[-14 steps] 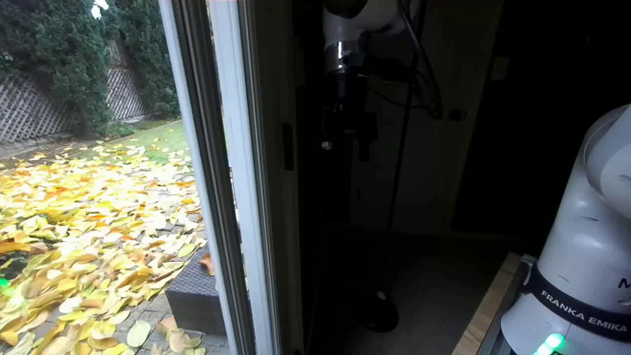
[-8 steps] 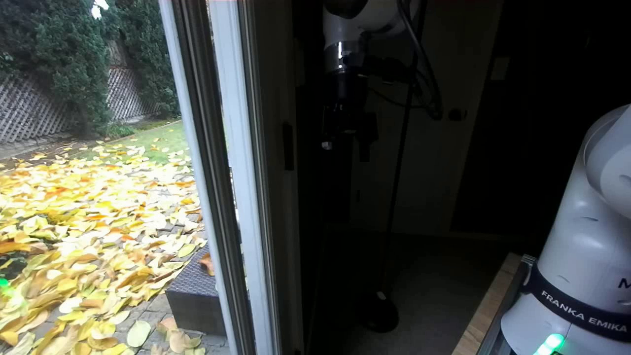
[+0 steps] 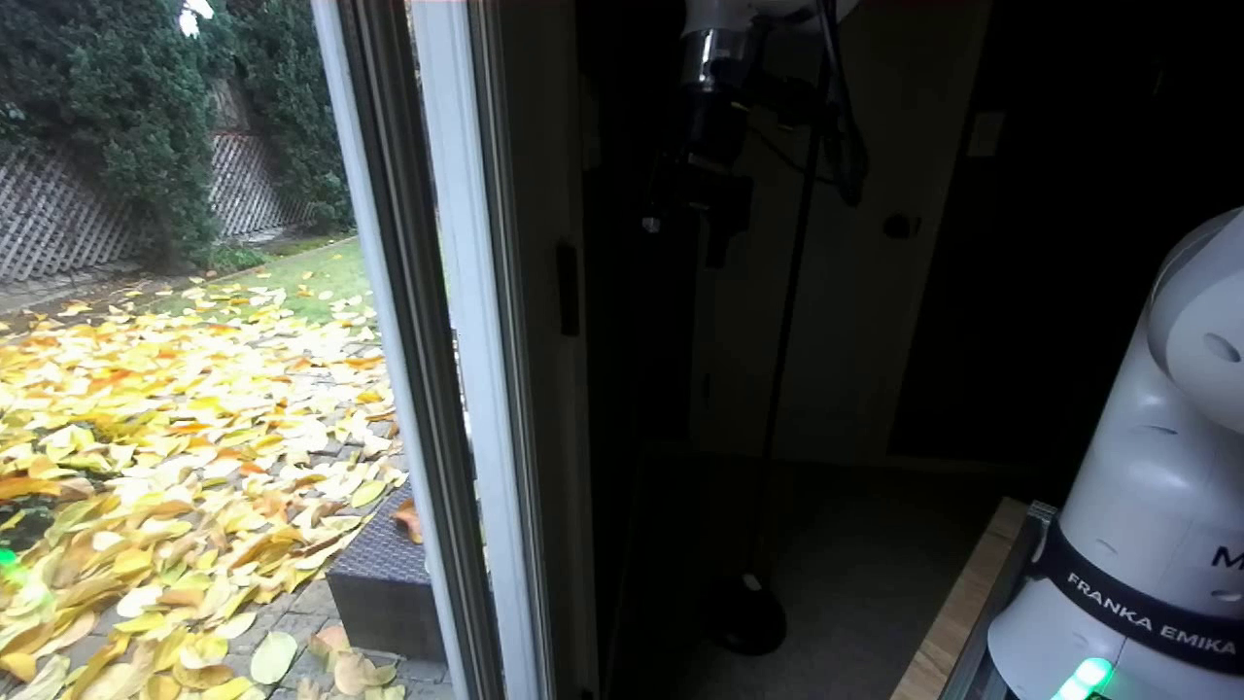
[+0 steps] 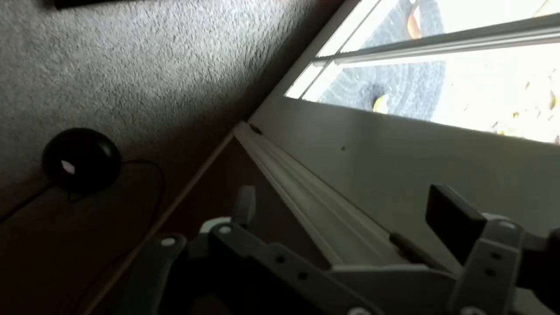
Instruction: Turn on the switch on the right
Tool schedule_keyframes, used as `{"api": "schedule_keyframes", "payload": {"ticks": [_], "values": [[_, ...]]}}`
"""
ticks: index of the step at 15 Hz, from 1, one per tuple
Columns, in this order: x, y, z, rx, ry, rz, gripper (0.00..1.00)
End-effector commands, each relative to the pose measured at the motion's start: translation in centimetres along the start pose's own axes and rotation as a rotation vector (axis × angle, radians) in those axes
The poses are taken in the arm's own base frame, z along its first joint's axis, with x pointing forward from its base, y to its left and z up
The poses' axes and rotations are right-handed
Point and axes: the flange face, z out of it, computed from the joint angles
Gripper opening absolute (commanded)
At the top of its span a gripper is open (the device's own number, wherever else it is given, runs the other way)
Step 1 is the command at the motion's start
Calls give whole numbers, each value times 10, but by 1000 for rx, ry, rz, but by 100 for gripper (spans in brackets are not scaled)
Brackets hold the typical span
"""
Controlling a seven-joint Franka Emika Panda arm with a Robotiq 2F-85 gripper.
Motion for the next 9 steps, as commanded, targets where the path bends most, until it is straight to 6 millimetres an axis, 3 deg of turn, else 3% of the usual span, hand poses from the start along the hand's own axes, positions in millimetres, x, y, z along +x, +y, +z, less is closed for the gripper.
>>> {"api": "schedule_keyframes", "payload": {"ticks": [1, 2, 5, 9], "values": [[-12, 37, -54, 131, 146, 34, 75], [-10, 47, -67, 168, 174, 66, 74], [-3, 69, -98, 282, 277, 141, 53], [24, 78, -117, 386, 467, 251, 24]]}}
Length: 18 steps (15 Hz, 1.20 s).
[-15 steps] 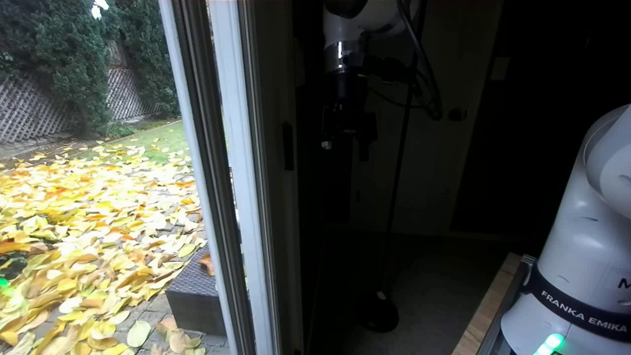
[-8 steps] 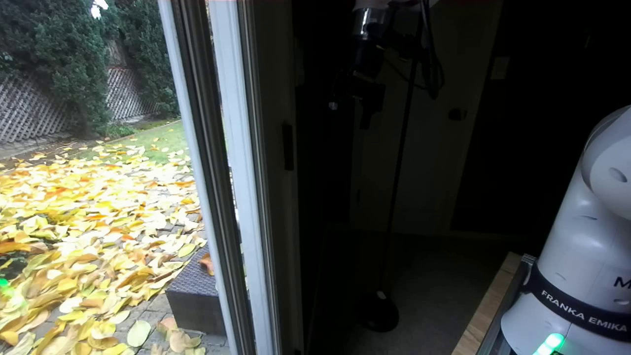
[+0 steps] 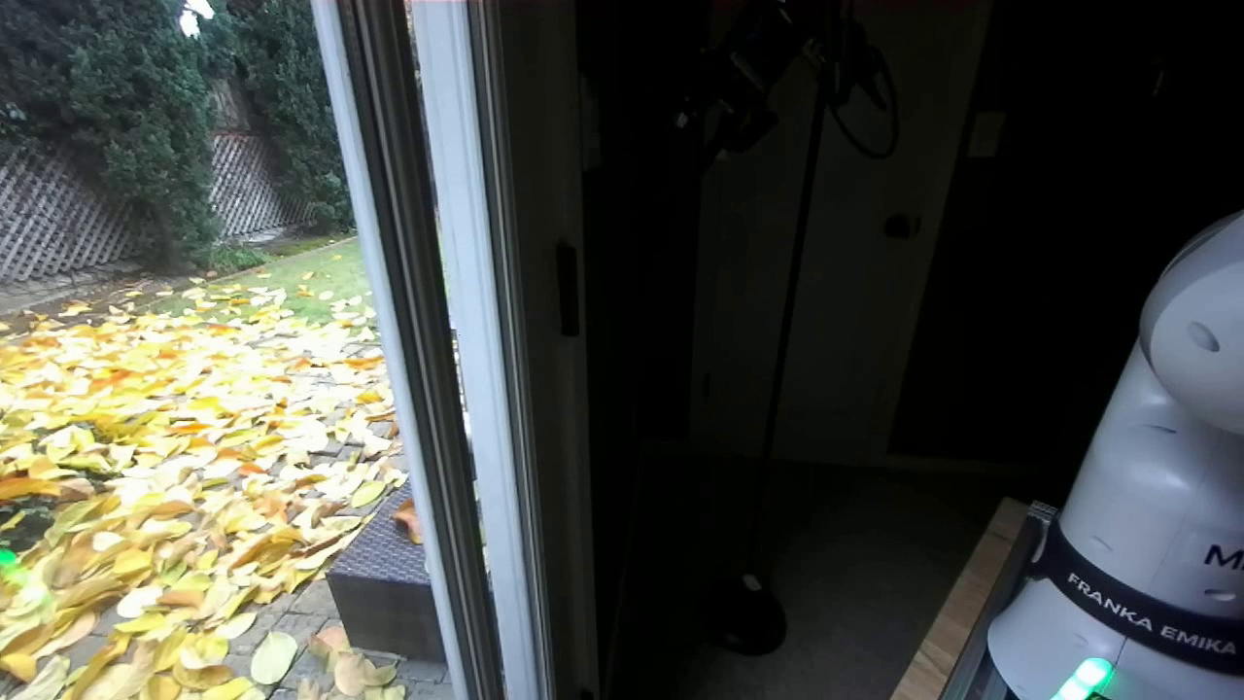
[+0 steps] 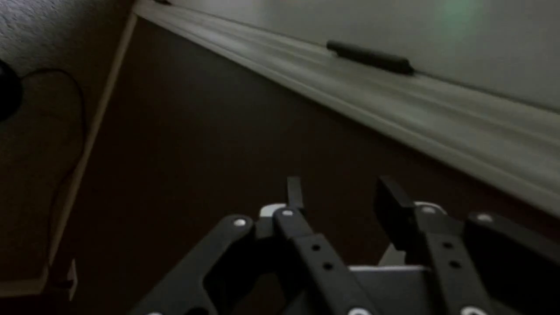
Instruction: Turn on the switch on the right
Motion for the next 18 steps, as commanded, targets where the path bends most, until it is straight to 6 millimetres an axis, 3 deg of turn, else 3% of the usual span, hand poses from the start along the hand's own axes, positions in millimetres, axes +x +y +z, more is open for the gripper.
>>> {"api": "schedule_keyframes", "payload": {"ticks": [1, 3, 4, 10, 18], "values": [[30, -5, 1, 101, 159, 86, 18], [44, -7, 6, 138, 262, 134, 3], [51, -7, 9, 149, 305, 156, 1], [79, -15, 34, 195, 391, 194, 0], [98, -30, 57, 224, 379, 155, 0]]}}
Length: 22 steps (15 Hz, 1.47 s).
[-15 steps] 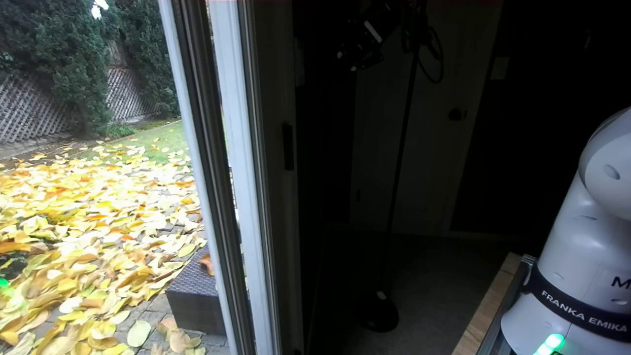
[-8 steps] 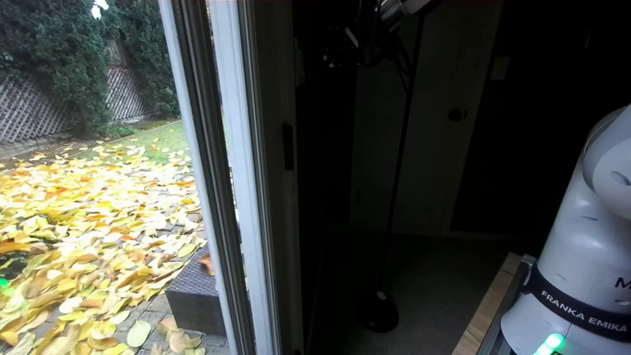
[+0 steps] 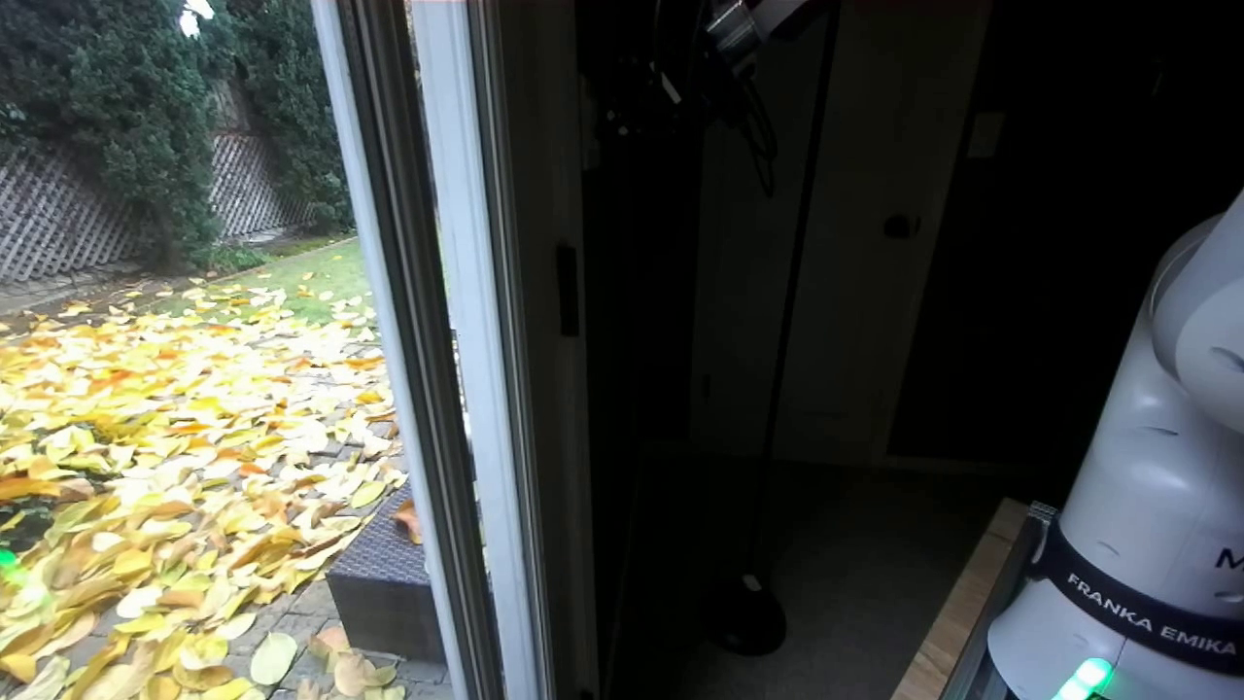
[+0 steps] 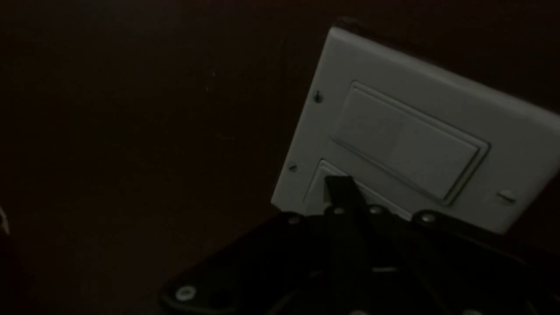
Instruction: Turn on the switch on the right
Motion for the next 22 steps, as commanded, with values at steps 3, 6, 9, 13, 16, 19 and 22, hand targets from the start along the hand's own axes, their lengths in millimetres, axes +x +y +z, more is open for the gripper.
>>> {"api": "schedule_keyframes", "payload": {"ticks": [3, 6, 9, 13, 16, 19, 22], "values": [[8, -5, 16, 12, 6, -25, 0], [7, -6, 22, 3, -8, -62, 0], [5, -6, 28, -13, -28, -128, 0], [2, -6, 31, -35, -66, -196, 0], [2, -10, 25, -64, -96, -237, 0], [6, -10, 26, -102, -111, -270, 0], [9, -8, 27, -129, -124, -288, 0]]}}
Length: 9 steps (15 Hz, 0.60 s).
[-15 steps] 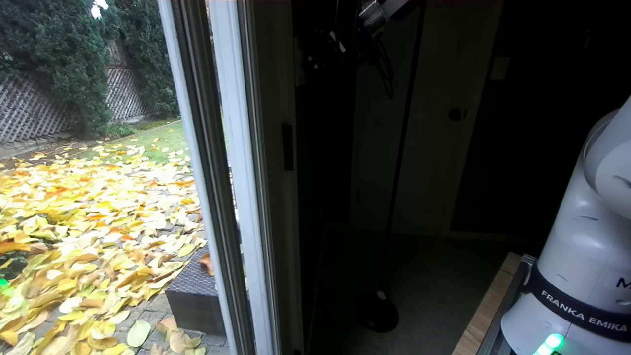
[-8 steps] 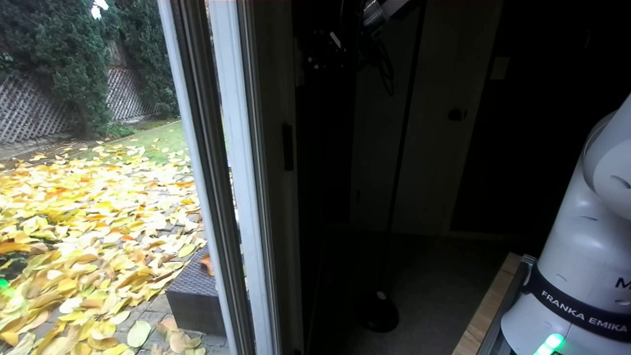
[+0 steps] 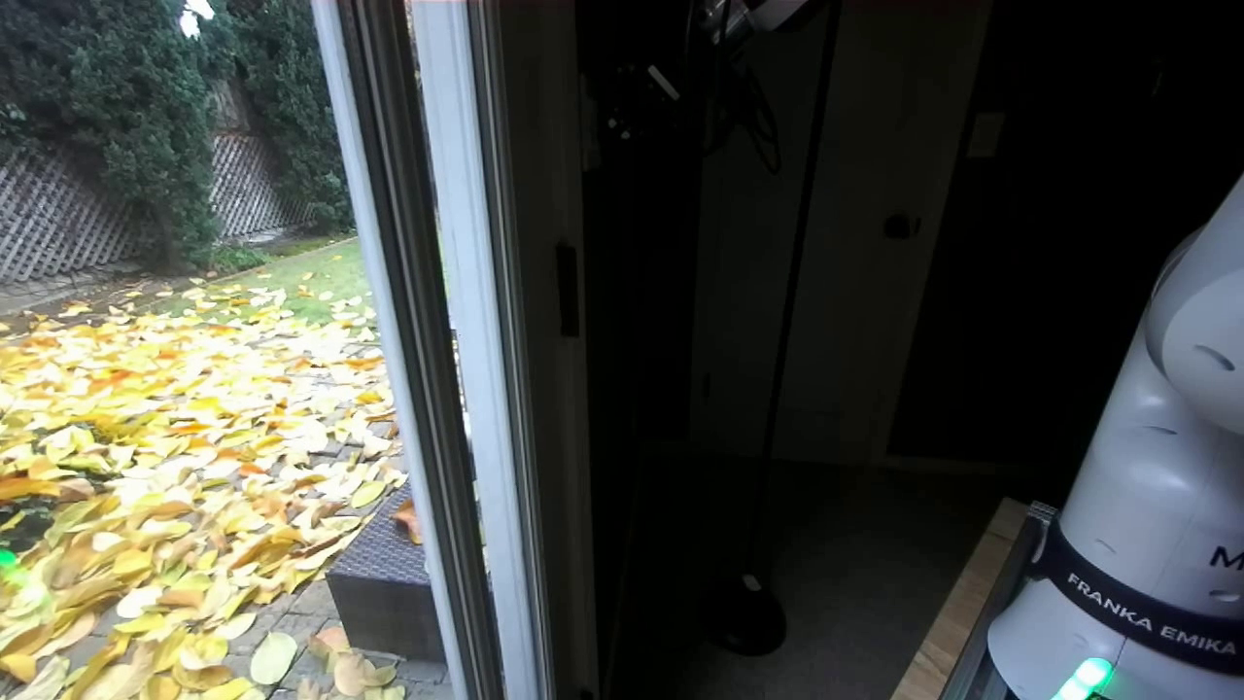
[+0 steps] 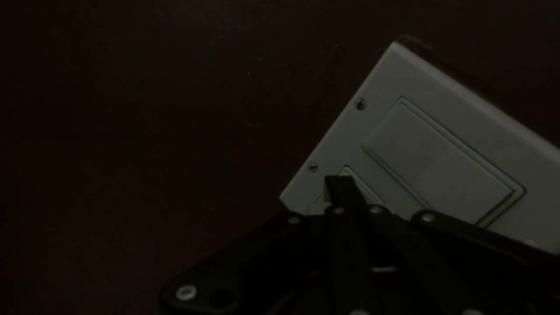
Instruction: Turn on the switch on the right
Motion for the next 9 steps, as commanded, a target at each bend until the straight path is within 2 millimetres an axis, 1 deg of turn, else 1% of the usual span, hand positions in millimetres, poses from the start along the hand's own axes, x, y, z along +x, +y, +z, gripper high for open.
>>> {"api": "schedule_keyframes", "payload": {"ticks": [1, 3, 5, 7, 9], "values": [[1, -1, 25, -32, -70, -15, 0], [-1, -2, 33, -23, -86, -29, 0], [-1, -6, 33, -11, -81, -40, 0], [-1, -5, 34, -28, -75, -35, 0], [-2, -4, 30, -47, -84, -28, 0]]}}
